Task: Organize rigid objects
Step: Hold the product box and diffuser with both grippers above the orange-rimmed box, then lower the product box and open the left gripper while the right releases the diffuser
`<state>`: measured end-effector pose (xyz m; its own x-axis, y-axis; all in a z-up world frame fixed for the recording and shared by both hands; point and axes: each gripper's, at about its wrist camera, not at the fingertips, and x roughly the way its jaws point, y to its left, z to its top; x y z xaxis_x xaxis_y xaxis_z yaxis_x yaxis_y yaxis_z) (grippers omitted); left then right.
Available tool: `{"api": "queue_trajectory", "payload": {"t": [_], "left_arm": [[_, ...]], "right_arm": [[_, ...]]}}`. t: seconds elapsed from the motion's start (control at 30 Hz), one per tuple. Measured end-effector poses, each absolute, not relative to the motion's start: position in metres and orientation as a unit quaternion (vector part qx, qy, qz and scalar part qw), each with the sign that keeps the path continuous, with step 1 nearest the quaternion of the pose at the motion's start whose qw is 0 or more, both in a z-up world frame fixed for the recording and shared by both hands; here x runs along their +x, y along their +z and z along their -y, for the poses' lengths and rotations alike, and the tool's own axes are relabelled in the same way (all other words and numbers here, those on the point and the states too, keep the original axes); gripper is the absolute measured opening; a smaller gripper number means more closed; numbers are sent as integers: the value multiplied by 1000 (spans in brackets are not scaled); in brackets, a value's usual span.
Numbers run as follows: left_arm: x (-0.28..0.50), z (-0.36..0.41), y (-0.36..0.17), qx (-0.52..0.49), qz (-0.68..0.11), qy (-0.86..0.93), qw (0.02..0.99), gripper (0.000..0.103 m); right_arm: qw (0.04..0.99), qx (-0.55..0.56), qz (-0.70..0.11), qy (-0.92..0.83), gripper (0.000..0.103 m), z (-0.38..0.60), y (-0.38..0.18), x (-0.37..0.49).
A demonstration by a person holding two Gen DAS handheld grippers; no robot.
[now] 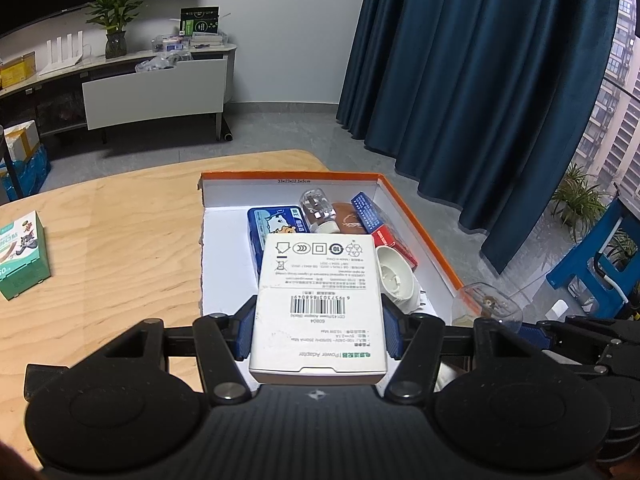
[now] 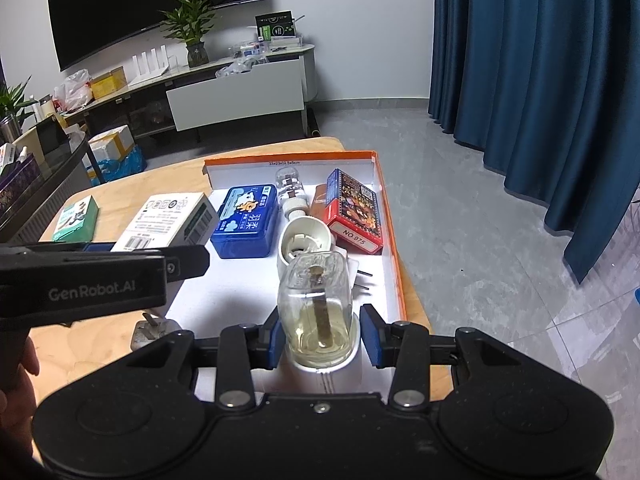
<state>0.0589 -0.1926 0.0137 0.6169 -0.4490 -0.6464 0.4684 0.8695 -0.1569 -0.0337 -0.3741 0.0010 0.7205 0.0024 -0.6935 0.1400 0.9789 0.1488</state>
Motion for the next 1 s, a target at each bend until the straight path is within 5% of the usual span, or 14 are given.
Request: {"api": "queue_trajectory", "payload": {"t": [1.0], "left_arm": [[82, 197, 14, 22, -382, -257, 888, 60]], "right_arm": [[916, 100, -386, -42, 49, 375, 7, -15]]}}
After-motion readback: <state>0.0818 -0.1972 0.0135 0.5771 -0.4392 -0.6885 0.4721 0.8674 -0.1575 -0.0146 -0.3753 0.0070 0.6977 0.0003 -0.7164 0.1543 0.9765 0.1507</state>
